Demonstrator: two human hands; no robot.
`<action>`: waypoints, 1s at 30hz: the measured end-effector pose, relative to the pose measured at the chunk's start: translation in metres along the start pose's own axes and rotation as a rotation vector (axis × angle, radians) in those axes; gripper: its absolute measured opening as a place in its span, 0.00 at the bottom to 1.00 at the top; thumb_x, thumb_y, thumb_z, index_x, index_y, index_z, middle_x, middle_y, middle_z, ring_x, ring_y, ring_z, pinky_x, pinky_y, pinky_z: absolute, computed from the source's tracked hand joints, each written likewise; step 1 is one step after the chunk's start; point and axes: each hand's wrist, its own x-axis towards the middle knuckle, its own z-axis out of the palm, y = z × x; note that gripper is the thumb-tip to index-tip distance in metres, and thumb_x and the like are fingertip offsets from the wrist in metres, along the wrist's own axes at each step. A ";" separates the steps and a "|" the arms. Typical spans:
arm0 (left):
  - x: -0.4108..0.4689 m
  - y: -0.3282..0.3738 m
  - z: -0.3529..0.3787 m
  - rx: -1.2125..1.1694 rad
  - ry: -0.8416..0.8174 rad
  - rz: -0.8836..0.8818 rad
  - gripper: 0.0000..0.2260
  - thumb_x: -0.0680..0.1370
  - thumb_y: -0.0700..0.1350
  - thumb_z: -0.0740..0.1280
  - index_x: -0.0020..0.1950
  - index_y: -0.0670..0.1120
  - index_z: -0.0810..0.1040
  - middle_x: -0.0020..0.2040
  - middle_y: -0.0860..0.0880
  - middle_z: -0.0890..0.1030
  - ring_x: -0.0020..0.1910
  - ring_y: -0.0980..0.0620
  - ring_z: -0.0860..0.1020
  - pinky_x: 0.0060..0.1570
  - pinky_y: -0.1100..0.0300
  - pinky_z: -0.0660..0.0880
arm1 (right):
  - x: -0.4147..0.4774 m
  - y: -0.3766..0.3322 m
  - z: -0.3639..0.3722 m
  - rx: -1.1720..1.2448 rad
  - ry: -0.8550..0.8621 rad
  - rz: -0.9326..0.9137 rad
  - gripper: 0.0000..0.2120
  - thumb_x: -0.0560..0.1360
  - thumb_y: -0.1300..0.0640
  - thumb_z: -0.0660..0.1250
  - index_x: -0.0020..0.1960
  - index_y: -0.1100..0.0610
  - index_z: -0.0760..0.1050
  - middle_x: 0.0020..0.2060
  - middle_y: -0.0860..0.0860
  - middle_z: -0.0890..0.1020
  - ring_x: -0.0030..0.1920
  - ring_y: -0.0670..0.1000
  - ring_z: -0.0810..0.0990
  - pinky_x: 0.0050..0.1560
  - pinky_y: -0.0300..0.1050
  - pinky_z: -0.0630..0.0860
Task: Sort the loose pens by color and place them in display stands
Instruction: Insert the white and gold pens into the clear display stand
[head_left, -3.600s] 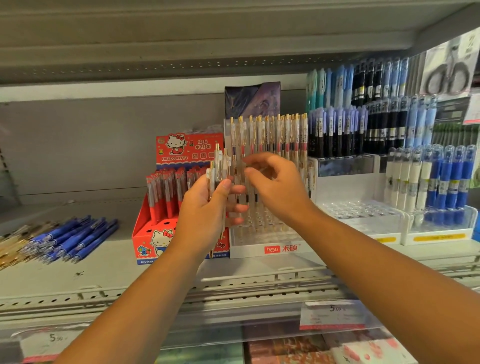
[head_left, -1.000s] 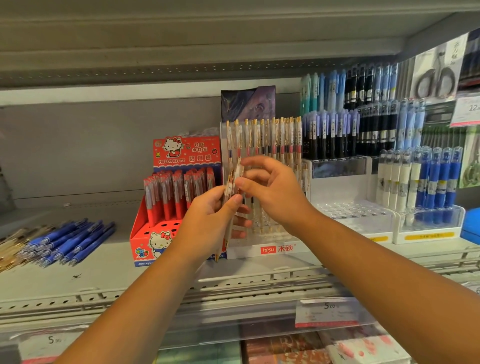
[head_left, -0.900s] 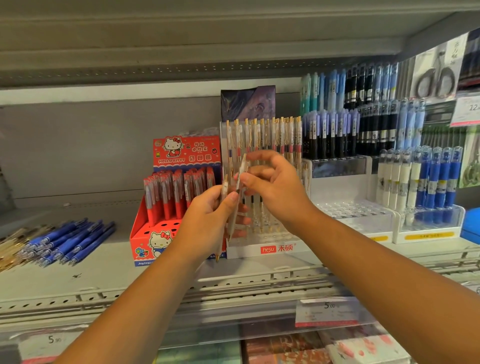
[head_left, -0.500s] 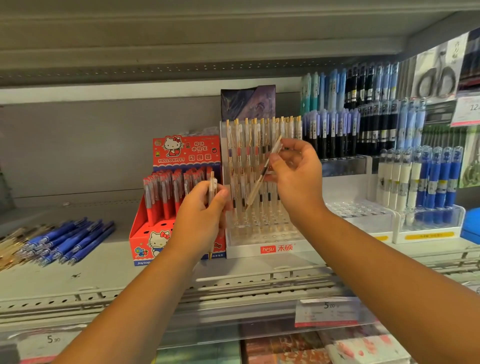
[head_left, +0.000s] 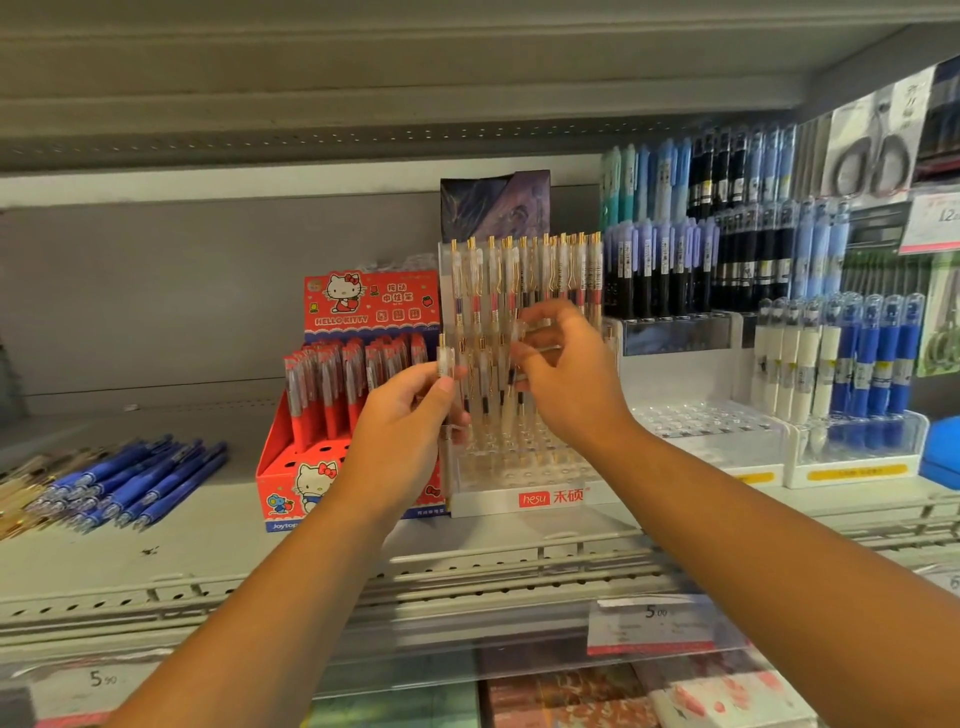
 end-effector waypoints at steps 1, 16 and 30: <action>0.000 0.000 0.000 0.026 -0.002 0.032 0.12 0.83 0.44 0.60 0.51 0.59 0.81 0.40 0.59 0.83 0.41 0.61 0.81 0.45 0.65 0.79 | 0.000 0.001 0.000 -0.030 -0.017 0.002 0.11 0.77 0.61 0.68 0.55 0.48 0.73 0.44 0.43 0.79 0.46 0.45 0.80 0.46 0.48 0.83; 0.001 -0.003 0.000 0.000 0.033 0.076 0.12 0.76 0.40 0.72 0.55 0.54 0.79 0.41 0.49 0.83 0.45 0.48 0.83 0.46 0.50 0.82 | -0.005 0.000 -0.001 -0.269 -0.048 -0.018 0.12 0.76 0.54 0.69 0.58 0.49 0.73 0.42 0.40 0.78 0.43 0.40 0.77 0.43 0.39 0.77; -0.002 0.002 0.009 0.030 -0.029 0.186 0.12 0.76 0.41 0.72 0.54 0.56 0.77 0.45 0.55 0.83 0.46 0.55 0.82 0.45 0.61 0.80 | -0.023 -0.026 -0.009 0.213 -0.209 0.021 0.09 0.74 0.61 0.73 0.50 0.55 0.75 0.42 0.55 0.81 0.42 0.51 0.83 0.41 0.46 0.83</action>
